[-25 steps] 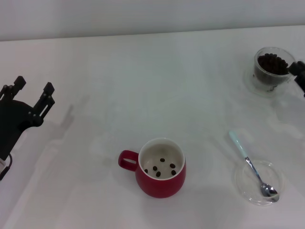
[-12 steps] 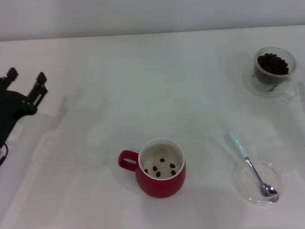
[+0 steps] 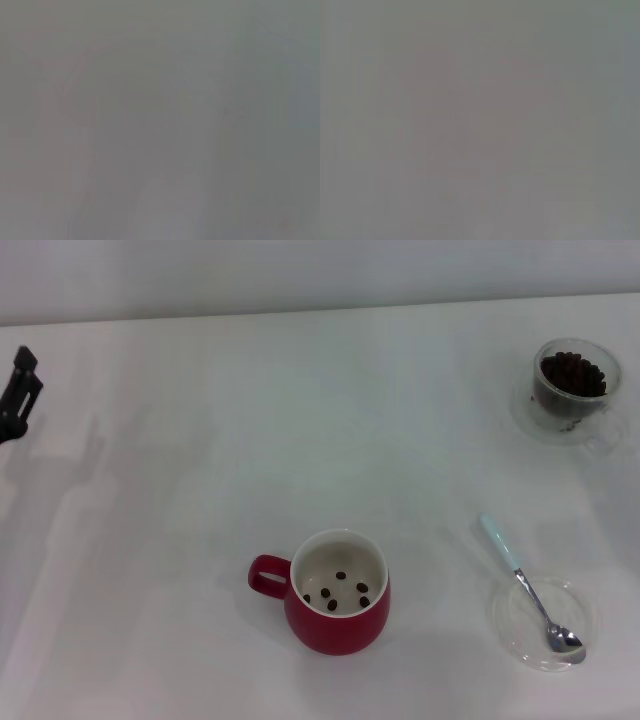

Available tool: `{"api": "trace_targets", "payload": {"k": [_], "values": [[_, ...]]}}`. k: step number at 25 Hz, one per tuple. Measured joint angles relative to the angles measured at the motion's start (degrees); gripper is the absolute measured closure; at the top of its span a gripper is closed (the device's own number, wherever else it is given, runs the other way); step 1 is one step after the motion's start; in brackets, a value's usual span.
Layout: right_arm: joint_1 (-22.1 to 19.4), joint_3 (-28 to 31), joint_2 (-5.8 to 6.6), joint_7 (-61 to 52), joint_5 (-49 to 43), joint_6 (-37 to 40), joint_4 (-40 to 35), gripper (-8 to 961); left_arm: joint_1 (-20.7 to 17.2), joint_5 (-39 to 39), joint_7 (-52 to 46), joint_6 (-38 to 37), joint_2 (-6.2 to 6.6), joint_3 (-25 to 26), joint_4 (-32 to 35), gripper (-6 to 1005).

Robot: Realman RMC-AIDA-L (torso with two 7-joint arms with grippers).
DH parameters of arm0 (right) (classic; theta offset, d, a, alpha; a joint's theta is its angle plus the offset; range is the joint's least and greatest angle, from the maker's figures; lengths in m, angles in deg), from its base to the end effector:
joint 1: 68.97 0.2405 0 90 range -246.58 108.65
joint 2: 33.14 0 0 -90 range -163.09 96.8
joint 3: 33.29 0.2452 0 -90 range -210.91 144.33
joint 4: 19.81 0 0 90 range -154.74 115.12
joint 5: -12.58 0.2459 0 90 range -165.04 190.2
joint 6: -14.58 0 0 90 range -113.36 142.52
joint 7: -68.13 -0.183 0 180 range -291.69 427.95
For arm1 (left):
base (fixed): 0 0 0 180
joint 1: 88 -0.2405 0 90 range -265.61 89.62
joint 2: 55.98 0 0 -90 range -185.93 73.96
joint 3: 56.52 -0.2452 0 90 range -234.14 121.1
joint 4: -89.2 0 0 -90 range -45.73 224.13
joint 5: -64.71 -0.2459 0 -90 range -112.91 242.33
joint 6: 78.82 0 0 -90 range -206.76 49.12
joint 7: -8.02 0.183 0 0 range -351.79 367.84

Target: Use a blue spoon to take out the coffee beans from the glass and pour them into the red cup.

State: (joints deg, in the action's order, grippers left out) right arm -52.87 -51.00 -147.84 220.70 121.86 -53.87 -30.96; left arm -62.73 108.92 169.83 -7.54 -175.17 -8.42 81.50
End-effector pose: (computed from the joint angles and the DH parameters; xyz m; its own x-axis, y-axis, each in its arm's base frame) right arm 0.4451 0.3244 0.0699 0.7476 -0.0565 -0.6617 -0.6632 -0.0116 -0.7483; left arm -0.3236 0.3769 -0.0352 0.6119 -0.0651 0.7882 0.7566 -0.2422 -0.6074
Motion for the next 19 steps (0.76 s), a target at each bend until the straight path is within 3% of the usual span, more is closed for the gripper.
{"api": "trace_targets", "payload": {"k": [9, 15, 19], "values": [[2.45, 11.46, 0.0, 8.21, 0.33, 1.85, 0.67, 410, 0.8, 0.01, 0.0, 0.19, -0.11, 0.6, -0.53, 264], [2.29, 11.8, -0.11, 9.82, 2.81, 0.75, 1.66, 279, 0.5, 2.43, 0.0, 0.51, -0.09, 2.8, -0.38, 262], [2.07, 11.83, -0.16, 10.37, 6.15, -0.14, 3.82, 279, 1.52, 2.99, 0.0, 0.71, 0.18, 2.95, 0.82, 260]]}}
